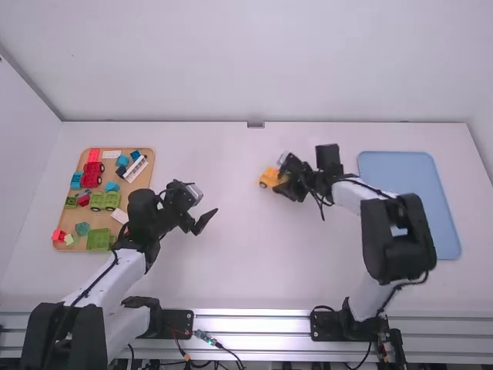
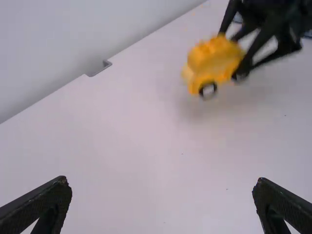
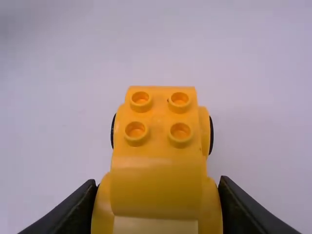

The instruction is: Assemble lego blocks to make yellow taxi

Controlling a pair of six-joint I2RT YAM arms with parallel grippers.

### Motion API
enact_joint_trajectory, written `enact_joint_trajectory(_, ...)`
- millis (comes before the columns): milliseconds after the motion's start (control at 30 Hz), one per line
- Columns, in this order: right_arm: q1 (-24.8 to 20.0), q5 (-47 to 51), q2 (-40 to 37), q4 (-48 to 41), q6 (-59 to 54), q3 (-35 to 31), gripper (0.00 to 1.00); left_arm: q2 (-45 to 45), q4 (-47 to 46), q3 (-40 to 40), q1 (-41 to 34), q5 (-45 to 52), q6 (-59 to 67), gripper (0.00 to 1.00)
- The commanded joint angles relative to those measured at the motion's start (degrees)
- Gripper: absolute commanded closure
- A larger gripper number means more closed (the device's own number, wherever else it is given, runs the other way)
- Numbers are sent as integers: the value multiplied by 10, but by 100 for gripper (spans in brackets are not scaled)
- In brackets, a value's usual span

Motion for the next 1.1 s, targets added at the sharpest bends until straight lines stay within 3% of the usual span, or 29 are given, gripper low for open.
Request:
enact_joint_trajectory(0,-36,67,-69,-1,44,-10,100,1,0,-1,-1,5,-1,1)
enact_joint_trajectory(333,-215,162,-190,46,145,-99,100,1,17,-1,-1,7,-2,1)
enact_joint_trajectory(633,-346,159,-203,170,159,-208,100,1,28,-1,-1,7,-2,1)
enact_joint_trajectory(833,-402,163,-203,211,160,-258,100,1,30,-1,0,7,-2,1)
enact_joint_trajectory(1067,-454,167,-173,200,172,-264,100,1,50,-1,-1,7,-42,1)
